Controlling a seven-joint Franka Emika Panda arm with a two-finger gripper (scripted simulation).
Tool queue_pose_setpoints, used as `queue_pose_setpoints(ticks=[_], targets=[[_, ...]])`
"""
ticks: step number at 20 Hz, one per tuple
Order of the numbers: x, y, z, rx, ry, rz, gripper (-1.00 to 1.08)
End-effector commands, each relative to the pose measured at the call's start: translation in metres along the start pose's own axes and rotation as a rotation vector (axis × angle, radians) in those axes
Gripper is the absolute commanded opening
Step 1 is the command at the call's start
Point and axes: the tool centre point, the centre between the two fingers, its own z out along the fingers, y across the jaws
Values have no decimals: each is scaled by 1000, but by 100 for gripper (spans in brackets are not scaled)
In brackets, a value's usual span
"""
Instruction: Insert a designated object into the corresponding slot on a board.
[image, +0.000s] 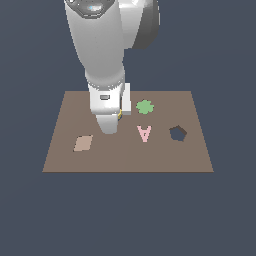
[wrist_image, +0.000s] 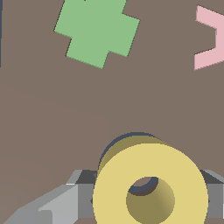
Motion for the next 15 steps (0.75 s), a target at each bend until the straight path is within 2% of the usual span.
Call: queue_pose_setpoints(ticks=[1,5,6,15], targets=[[0,0,3,0,0,0,-100],[0,0,9,-1,0,0,-100],[0,0,9,-1,0,0,100],[0,0,9,-1,0,0,100]])
